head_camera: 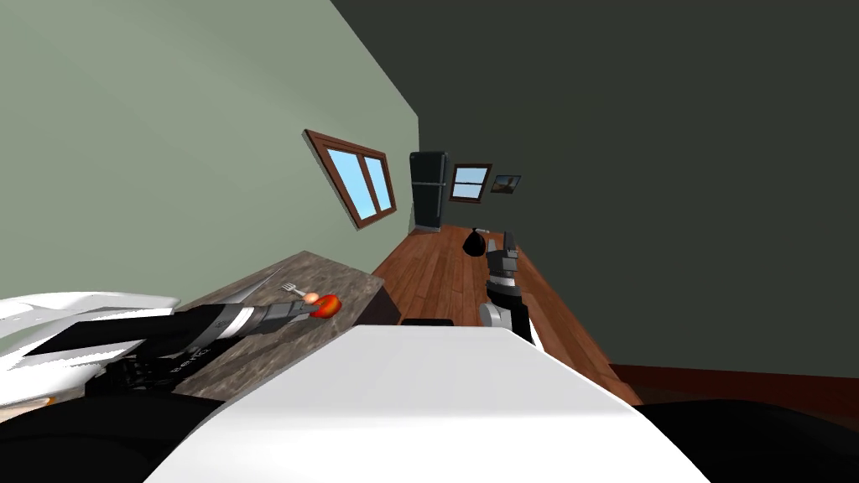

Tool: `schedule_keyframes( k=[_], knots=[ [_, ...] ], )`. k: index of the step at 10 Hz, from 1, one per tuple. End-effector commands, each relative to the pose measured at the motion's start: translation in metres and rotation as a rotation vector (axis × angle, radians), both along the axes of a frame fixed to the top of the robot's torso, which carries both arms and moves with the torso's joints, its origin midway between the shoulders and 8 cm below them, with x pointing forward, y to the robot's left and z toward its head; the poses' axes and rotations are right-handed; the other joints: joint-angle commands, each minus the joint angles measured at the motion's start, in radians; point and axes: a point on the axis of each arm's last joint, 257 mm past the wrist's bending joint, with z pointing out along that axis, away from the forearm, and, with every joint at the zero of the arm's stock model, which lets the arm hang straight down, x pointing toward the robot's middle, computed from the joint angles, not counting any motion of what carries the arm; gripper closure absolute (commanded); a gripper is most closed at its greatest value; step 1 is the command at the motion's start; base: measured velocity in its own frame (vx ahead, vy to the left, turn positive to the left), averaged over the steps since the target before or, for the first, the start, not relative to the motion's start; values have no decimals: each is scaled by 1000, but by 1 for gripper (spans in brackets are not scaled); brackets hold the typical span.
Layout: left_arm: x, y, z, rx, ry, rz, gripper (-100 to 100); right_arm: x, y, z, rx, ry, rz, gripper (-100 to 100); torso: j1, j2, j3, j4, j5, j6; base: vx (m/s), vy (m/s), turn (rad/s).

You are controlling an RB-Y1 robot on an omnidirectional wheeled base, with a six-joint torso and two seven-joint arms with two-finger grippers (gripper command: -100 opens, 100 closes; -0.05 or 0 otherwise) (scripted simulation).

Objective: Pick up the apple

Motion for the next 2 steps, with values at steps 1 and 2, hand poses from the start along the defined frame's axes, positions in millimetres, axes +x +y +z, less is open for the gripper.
schedule_keyframes(
  k=[1,2],
  knots=[
    [0,0,0,0,0,0,100,0,0,0,0,0,0,0,0,0,0,0,0,0,-13,17,0],
    [1,0,0,-1,0,0,0,0,0,0,0,0,0,0,-1,-1,0,0,0,0,0,0,0]
  ],
)
